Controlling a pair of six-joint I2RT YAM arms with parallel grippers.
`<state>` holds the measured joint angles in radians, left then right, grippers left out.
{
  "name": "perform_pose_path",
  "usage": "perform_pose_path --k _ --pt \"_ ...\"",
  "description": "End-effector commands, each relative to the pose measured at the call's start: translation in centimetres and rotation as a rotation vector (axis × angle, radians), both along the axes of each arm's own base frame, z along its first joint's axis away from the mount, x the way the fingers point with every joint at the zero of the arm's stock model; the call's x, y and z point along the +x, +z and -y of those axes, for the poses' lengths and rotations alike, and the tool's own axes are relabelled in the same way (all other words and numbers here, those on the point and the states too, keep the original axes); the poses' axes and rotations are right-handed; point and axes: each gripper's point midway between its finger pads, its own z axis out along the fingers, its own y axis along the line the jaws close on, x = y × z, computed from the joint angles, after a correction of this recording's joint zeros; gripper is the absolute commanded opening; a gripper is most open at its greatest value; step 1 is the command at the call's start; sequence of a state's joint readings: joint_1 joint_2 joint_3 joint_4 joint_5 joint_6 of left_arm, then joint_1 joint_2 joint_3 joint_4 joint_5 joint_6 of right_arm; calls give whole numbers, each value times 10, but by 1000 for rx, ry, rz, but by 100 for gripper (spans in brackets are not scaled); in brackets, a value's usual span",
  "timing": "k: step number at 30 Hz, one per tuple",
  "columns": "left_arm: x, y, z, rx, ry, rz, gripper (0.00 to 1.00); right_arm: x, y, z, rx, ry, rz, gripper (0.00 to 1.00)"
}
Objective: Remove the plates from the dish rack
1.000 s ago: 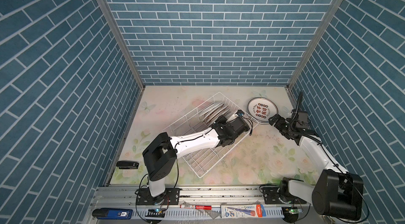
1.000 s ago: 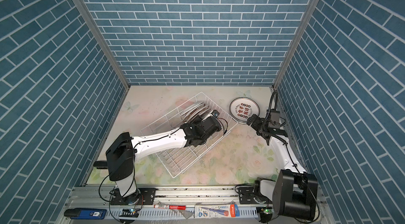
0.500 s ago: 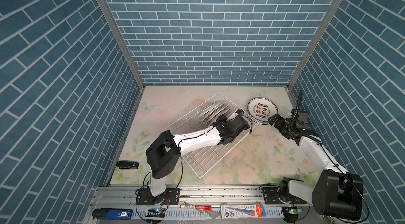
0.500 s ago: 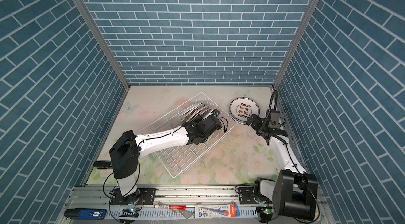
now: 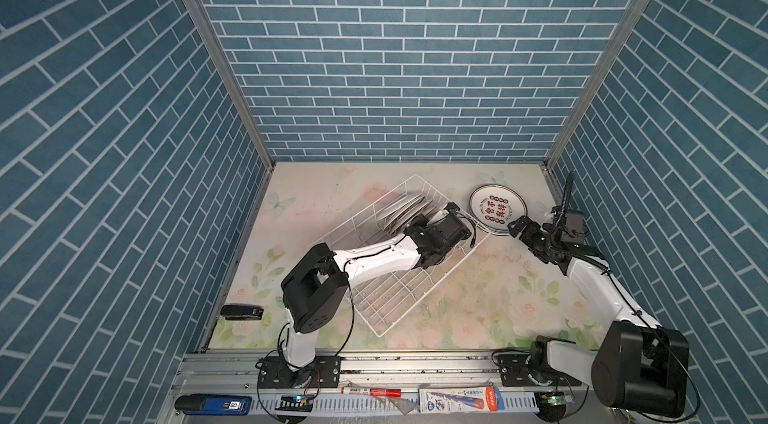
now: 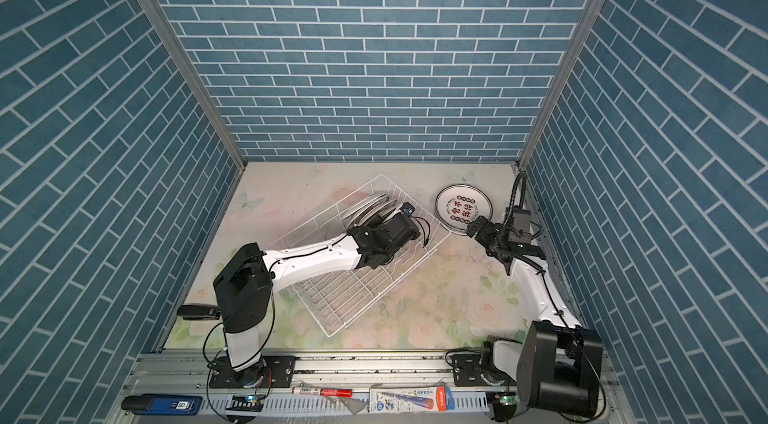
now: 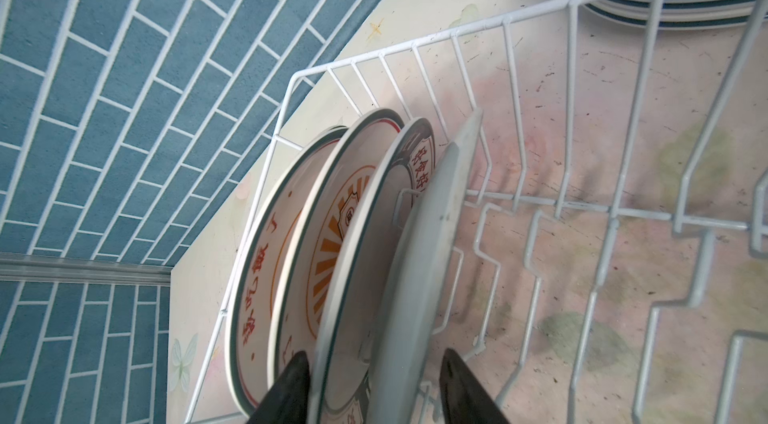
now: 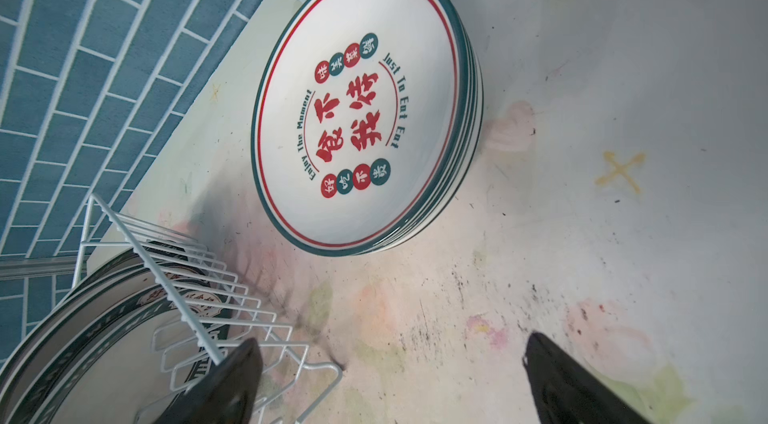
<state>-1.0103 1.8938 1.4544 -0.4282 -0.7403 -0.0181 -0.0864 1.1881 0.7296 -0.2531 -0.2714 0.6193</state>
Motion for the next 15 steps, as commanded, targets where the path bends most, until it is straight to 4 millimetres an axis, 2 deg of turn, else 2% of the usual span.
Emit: perform_pose_path --k 1,6,15 --pt "0 -4 3 -9 -4 -12 53 -2 -4 -2 -18 37 7 99" --pt "-1 11 3 -25 -4 9 56 -1 -6 -3 -9 44 4 99" --pt "-17 31 10 -21 -25 57 55 1 -6 -5 -1 51 6 99"
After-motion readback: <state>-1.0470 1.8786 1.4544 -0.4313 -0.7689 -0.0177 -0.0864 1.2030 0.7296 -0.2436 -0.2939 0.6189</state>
